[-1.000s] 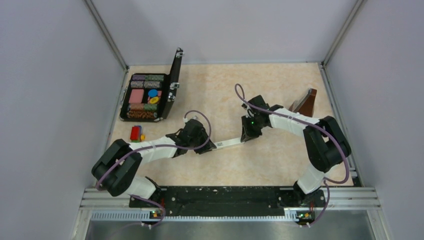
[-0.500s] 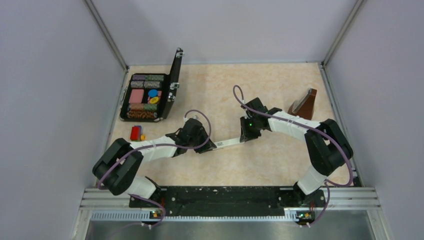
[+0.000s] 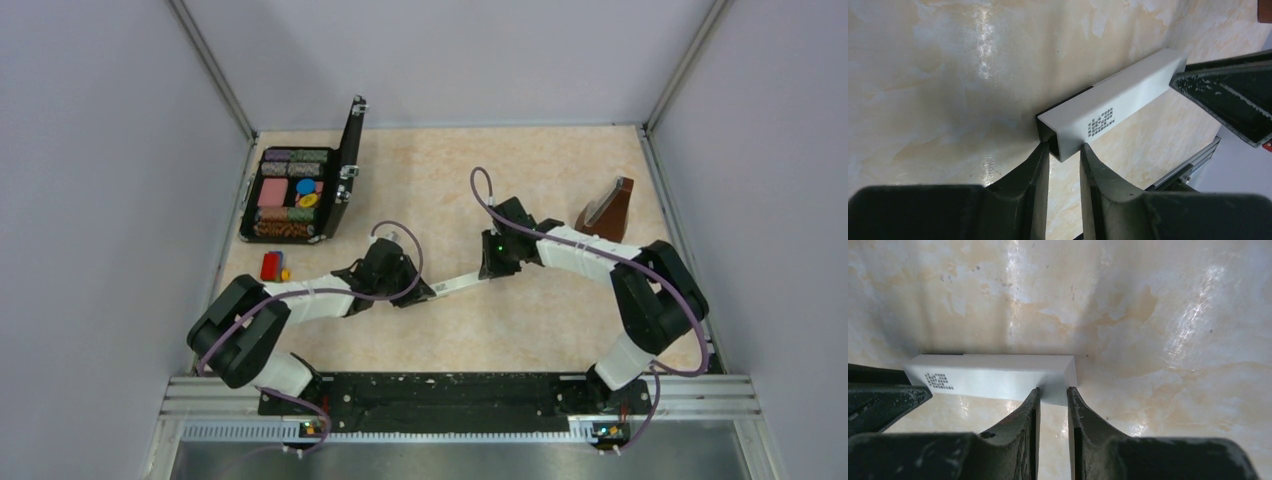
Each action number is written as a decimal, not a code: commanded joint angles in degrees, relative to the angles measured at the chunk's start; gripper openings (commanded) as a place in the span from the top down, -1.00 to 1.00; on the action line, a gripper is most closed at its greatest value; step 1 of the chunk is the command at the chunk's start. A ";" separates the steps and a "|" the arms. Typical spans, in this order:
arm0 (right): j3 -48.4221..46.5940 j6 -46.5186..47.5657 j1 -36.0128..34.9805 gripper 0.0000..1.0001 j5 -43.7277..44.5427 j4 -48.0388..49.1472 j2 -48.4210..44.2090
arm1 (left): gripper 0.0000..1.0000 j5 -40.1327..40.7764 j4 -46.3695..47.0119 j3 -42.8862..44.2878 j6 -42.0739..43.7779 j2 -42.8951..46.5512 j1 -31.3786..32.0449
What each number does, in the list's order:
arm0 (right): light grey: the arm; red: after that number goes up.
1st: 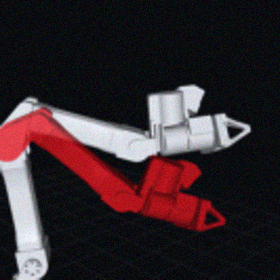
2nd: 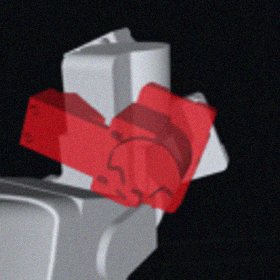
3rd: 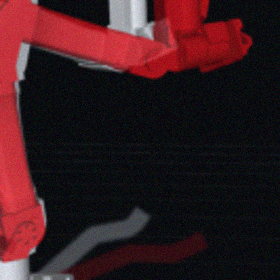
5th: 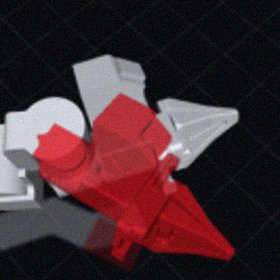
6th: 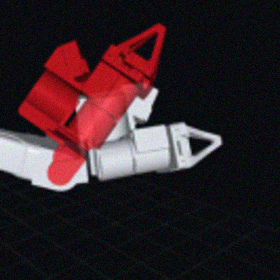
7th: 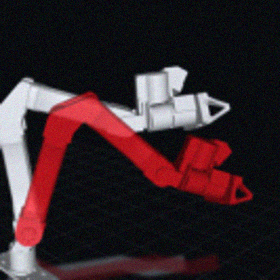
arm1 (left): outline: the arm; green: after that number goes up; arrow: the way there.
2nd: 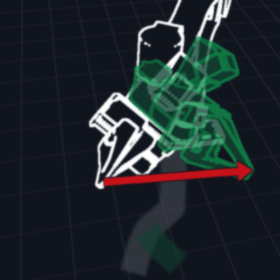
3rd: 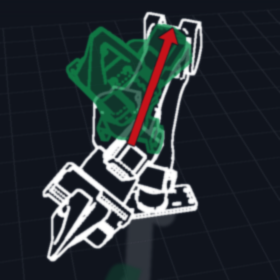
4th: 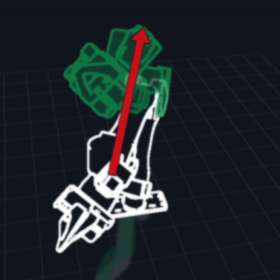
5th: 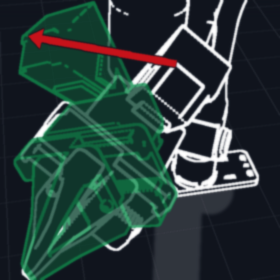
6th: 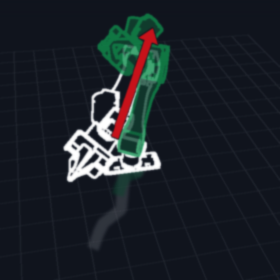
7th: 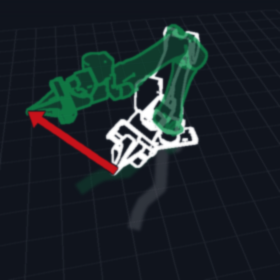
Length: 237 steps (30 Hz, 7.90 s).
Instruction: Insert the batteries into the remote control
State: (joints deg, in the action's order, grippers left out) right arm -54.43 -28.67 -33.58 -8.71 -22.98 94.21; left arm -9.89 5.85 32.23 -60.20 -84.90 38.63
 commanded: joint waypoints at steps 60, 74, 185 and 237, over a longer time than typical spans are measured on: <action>-7.55 20.87 -12.05 0.44 0.78 -4.39 6.59 | -0.69 27.68 -20.93 -1.88 4.47 34.47 -4.69; -1.30 -11.17 -1.42 0.79 -37.36 14.79 -8.51 | -0.68 9.49 -11.26 -2.03 4.19 37.85 -5.16; 16.51 36.18 -21.54 -0.46 -12.37 38.65 -47.81 | 1.00 -31.44 20.85 9.50 -25.74 25.24 -7.55; 7.31 20.57 -21.59 -0.66 -15.15 15.05 -47.23 | 1.00 -29.09 22.07 7.51 -18.09 24.49 -7.52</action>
State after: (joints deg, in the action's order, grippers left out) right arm -39.24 -0.30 -54.96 -22.50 0.97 43.72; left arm -39.75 21.39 39.42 -80.40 -60.53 31.20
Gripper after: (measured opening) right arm 0.827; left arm 0.381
